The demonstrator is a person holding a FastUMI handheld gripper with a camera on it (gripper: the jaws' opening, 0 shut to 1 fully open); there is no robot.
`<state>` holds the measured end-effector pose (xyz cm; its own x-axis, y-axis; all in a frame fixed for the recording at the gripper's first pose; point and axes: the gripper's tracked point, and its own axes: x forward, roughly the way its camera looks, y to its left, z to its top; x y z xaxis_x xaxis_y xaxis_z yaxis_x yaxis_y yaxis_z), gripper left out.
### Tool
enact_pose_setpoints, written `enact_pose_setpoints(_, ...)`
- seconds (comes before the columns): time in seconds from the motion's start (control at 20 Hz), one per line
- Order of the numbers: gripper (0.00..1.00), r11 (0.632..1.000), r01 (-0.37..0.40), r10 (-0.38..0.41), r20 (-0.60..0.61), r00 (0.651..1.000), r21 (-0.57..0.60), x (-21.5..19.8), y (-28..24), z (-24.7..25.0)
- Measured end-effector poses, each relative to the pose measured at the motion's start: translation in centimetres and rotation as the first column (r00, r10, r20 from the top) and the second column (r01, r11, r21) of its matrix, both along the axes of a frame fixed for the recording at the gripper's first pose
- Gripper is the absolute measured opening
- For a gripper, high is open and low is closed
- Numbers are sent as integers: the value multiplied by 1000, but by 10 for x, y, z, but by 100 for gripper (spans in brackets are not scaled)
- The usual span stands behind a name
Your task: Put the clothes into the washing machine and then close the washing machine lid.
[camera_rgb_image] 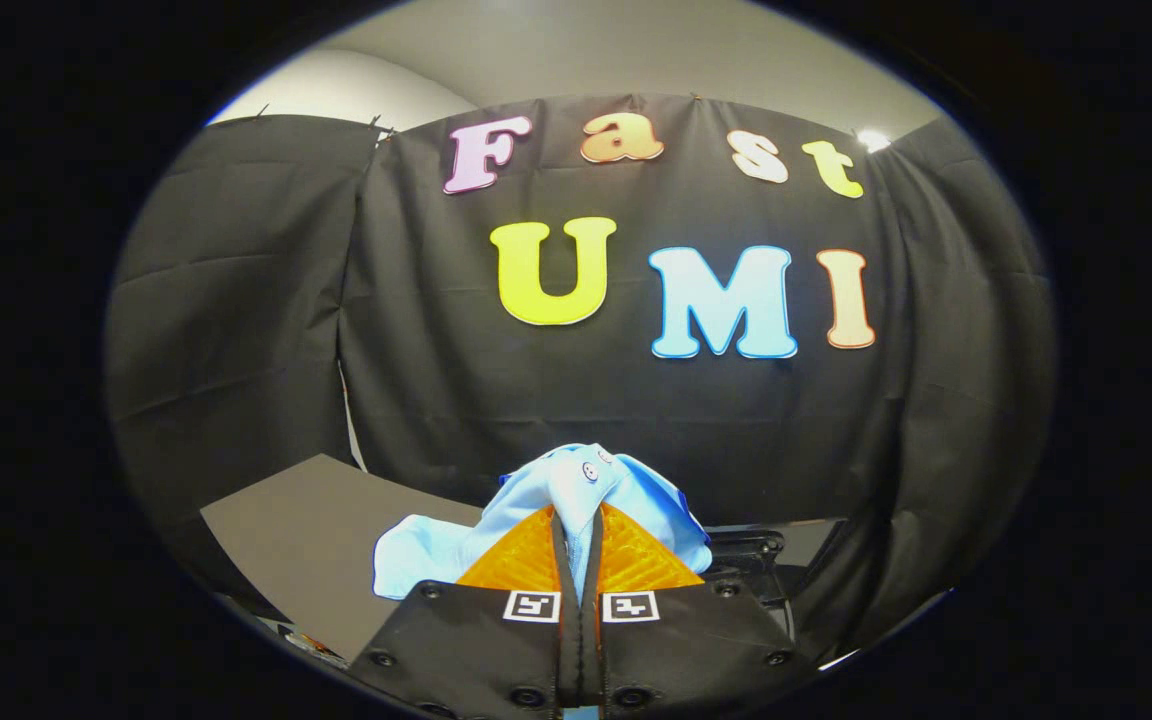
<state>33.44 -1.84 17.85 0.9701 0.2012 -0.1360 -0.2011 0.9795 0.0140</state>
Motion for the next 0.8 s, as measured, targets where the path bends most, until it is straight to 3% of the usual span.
enact_pose_setpoints(0.45,1,997,75,-75,-16,997,9,4,-47,-11)
enact_pose_setpoints(0.8,2,996,92,-92,-37,995,2,9,-62,-27)
